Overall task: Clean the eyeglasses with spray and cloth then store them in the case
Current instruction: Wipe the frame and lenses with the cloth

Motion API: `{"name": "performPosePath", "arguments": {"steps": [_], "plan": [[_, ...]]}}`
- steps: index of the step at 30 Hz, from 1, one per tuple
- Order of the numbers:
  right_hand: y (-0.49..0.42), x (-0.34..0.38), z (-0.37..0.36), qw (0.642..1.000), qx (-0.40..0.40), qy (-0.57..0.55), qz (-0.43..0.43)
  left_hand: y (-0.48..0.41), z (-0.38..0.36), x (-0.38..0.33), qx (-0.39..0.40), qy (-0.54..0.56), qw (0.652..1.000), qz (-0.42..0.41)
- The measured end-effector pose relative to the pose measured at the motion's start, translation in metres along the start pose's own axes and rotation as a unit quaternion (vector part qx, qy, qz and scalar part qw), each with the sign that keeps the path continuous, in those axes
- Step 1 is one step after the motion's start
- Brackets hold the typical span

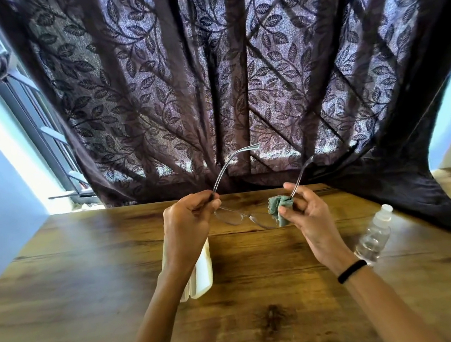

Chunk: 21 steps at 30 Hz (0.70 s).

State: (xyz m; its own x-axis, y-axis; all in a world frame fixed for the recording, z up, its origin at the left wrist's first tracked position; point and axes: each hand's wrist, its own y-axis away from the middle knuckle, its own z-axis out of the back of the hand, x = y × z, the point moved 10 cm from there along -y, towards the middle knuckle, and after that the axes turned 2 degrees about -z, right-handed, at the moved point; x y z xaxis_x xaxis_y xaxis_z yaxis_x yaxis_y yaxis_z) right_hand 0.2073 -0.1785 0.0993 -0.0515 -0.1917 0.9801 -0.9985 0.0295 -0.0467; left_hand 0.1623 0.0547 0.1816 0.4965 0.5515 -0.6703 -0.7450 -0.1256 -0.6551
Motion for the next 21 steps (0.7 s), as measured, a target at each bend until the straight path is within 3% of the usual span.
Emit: {"name": "performPosePath", "arguments": {"steps": [9,21], "plan": [[-0.004,0.005,0.012,0.998,-0.049,-0.035,0.027,0.004,-0.007,-0.003,0.033,-0.133,0.99,-0.028],[-0.003,0.039,0.025,0.99,-0.067,-0.045,0.114,0.013,-0.015,0.001,0.083,-0.214,0.973,-0.039]]}}
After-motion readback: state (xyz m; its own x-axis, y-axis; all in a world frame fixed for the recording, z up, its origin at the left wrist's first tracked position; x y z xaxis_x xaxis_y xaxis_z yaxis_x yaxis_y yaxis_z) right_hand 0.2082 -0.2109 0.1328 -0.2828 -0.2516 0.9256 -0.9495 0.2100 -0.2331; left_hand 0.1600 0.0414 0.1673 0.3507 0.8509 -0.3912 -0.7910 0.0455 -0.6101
